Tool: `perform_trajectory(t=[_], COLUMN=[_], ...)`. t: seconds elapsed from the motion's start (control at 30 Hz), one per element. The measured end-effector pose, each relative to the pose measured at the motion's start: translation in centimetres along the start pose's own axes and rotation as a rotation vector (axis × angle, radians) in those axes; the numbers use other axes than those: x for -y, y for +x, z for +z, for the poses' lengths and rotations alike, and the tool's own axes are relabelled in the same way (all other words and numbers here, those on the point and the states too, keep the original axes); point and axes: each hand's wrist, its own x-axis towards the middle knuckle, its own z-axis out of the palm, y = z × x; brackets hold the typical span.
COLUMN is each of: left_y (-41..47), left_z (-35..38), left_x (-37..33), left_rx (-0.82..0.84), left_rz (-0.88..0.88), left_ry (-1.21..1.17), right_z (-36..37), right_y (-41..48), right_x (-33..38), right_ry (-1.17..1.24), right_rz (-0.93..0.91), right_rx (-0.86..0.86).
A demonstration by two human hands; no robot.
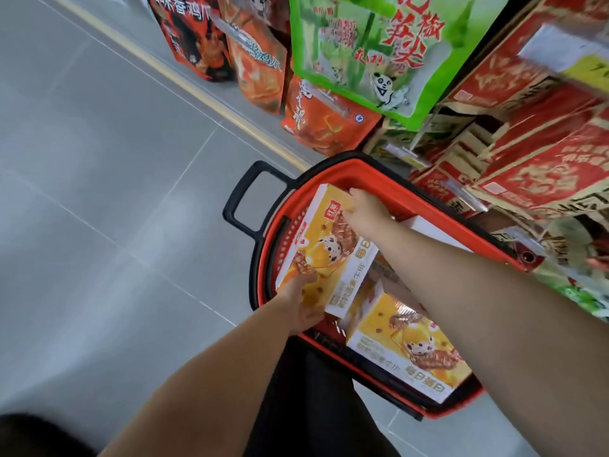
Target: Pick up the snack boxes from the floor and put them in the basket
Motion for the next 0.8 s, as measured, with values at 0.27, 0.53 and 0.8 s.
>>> perform_trajectory(t=[0.27, 0.53, 0.8], left_y=[-6.5, -16.0, -22.1], left_z=[1.9, 5.2, 7.7], left_x=[-3.3, -5.4, 2.3], left_rx=[-0.115, -0.003, 0.187], left_rz=[0.255, 0.569, 0.600], left_ry=[0.385, 0.652, 0.932], right_z=[0.1, -0.4, 1.9], right_y=[-9.2, -19.9, -31.6], right_x=[-1.0, -2.4, -2.1], right_ry=[0.422, 0.799, 1.376], right_rz=[0.124, 0.379, 0.487], right_rx=[-0.024, -0.322, -0.762])
